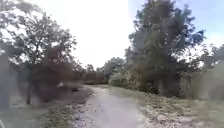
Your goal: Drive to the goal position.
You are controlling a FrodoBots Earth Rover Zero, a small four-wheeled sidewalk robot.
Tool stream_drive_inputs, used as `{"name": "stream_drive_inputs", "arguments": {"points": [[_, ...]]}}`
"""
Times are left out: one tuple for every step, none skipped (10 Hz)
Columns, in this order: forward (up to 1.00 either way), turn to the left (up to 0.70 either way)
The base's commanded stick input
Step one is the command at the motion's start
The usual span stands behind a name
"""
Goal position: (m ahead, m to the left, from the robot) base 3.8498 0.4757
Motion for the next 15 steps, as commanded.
{"name": "stream_drive_inputs", "arguments": {"points": [[0.7,0.0],[0.7,0.0],[0.7,0.0],[0.7,0.0],[0.7,0.0],[0.7,0.0],[0.7,0.0],[0.7,0.0],[0.7,0.08],[0.7,0.19],[0.7,0.29],[0.7,0.35],[0.7,0.35],[0.7,0.35],[0.7,0.23]]}}
